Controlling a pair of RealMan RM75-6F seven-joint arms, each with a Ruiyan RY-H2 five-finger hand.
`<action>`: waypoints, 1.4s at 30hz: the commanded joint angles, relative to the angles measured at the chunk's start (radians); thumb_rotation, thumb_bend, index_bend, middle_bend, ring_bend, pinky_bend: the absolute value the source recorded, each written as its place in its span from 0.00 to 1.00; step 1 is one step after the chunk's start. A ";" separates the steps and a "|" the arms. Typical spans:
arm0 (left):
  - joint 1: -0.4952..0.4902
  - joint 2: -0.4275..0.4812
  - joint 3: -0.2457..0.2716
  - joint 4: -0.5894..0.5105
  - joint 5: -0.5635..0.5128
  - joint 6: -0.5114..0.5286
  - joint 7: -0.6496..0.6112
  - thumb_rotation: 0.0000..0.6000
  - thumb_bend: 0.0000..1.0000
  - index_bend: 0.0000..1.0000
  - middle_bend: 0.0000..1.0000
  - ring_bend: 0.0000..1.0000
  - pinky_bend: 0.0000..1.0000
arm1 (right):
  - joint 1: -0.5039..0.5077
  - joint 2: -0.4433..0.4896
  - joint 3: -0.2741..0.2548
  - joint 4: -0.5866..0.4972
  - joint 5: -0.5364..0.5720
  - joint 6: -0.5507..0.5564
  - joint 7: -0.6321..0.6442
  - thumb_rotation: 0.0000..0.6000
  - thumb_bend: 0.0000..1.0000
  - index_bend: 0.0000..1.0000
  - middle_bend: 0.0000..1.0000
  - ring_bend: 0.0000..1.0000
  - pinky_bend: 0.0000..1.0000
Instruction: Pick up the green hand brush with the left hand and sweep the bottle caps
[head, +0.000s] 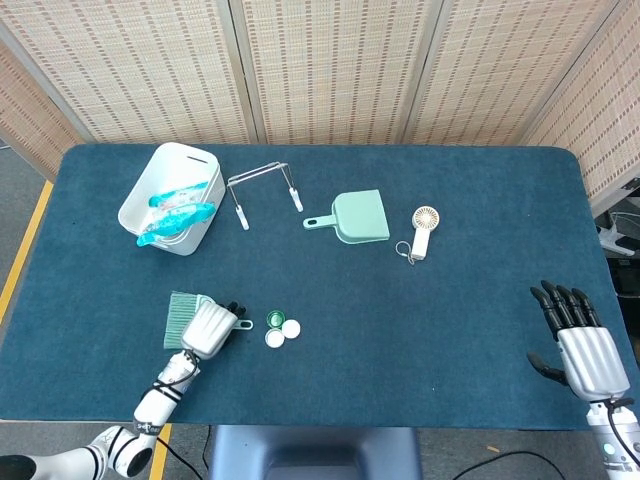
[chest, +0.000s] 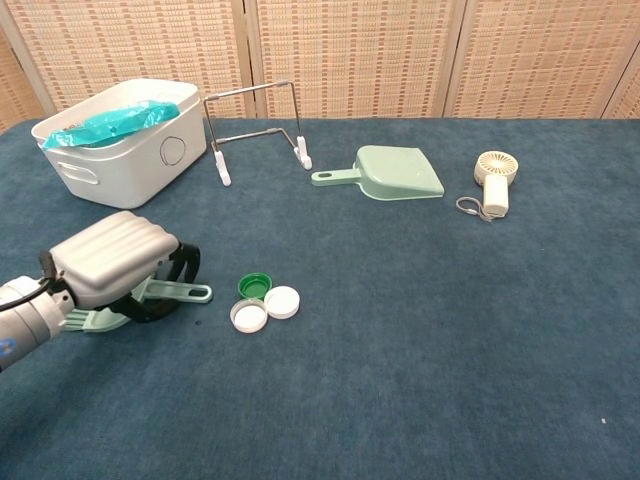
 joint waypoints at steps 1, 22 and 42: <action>0.004 0.001 0.001 -0.009 0.015 0.029 -0.037 1.00 0.41 0.61 0.72 0.74 0.91 | 0.000 0.000 -0.001 -0.001 -0.001 -0.001 0.000 1.00 0.15 0.00 0.00 0.00 0.00; 0.014 -0.015 -0.050 0.041 0.100 0.266 -0.785 1.00 0.71 0.74 0.87 0.83 1.00 | 0.006 0.002 -0.014 -0.007 -0.009 -0.023 -0.001 1.00 0.15 0.00 0.00 0.00 0.00; -0.018 -0.277 -0.036 0.401 0.121 0.358 -1.115 1.00 0.73 0.73 0.88 0.83 1.00 | -0.002 0.015 -0.014 -0.015 -0.015 -0.004 0.018 1.00 0.15 0.00 0.00 0.00 0.00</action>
